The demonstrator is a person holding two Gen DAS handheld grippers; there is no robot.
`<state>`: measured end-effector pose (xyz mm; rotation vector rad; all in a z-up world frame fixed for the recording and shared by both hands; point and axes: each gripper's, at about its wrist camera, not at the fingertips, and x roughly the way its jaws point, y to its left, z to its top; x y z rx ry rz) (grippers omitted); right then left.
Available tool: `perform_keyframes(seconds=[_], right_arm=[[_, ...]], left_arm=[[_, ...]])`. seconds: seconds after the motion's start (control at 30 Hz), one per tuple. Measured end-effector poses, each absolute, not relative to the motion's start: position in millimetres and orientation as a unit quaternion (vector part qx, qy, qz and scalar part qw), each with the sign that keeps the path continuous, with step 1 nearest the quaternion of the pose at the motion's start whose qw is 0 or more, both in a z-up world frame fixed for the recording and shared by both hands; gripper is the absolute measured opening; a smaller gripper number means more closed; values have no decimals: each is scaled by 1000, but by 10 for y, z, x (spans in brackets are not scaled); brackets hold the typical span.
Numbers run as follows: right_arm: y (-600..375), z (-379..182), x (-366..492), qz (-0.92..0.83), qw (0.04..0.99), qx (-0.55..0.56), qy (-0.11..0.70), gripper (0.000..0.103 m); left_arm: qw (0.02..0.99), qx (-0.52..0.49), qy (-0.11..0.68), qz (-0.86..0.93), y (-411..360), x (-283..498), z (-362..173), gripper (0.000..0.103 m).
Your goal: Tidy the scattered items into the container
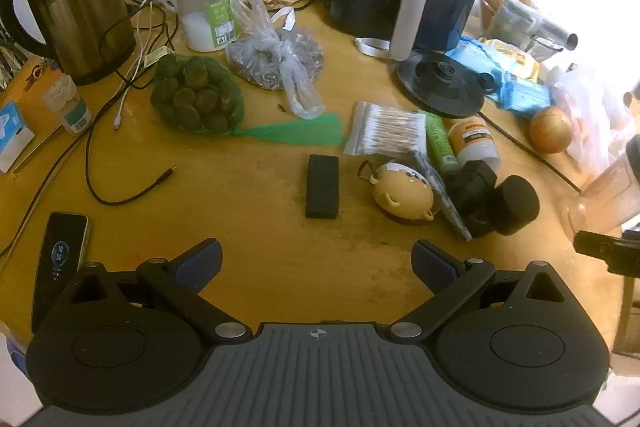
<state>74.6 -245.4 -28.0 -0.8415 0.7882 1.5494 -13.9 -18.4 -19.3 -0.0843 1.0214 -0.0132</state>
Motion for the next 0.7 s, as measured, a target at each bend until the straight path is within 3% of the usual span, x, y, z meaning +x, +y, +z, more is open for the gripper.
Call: perform_keyframes(seconds=[0.47,0.7], right_arm=[[-2118,-426,612,708,502,-352,351,103],[-1966,-557,453,718,498,-377,307,103]], left_arm=[[866,-54,497,15,-196,-268,-218,103],[859,-67,507,22,-174,-337,-231,103]])
